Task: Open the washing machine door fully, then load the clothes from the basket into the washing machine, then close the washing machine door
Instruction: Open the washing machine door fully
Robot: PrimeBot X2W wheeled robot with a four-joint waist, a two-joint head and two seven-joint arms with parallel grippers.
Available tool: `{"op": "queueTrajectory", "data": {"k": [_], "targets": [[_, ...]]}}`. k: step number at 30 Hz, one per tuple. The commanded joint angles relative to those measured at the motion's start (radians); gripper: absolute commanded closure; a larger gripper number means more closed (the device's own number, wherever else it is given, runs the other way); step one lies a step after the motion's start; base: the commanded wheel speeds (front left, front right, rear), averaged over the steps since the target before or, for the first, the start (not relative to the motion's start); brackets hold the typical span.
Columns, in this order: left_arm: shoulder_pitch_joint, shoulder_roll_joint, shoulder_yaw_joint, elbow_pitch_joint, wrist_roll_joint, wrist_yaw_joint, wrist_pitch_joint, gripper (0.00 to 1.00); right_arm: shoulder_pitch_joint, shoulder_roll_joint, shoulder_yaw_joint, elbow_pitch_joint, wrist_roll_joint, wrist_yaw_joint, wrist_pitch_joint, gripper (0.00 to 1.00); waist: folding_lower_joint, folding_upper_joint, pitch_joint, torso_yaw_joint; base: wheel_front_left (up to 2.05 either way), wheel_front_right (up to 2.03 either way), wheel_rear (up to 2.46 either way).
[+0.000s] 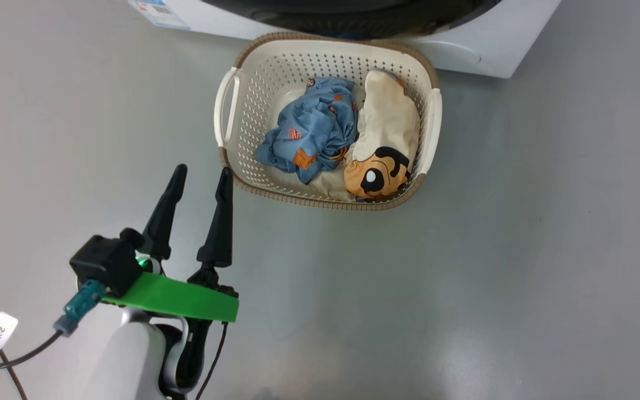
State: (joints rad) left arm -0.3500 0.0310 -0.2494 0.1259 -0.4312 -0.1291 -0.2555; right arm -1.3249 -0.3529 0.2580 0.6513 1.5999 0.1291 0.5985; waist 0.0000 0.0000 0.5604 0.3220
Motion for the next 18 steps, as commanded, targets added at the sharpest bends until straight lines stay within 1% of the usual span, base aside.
{"op": "queueTrajectory", "data": {"k": [1,9,18], "targets": [[-0.001,0.02,0.035,-0.019,-0.002,-0.002,-0.006,0.0,0.026,0.033,0.024,-0.042,-0.012,0.002,0.024,1.0,0.0,0.0,-0.013,-0.006,0.0,0.0,0.0],[0.02,0.02,0.037,-0.009,0.009,-0.002,-0.006,0.0,0.112,0.043,0.054,-0.085,-0.019,0.002,0.055,1.0,0.0,0.0,-0.063,-0.02,0.0,0.0,0.0],[0.062,0.038,0.039,0.008,0.015,-0.002,-0.006,0.0,0.227,0.067,0.09,-0.141,-0.016,0.002,0.085,1.0,0.0,0.0,-0.137,-0.029,0.0,0.0,0.0]]}}
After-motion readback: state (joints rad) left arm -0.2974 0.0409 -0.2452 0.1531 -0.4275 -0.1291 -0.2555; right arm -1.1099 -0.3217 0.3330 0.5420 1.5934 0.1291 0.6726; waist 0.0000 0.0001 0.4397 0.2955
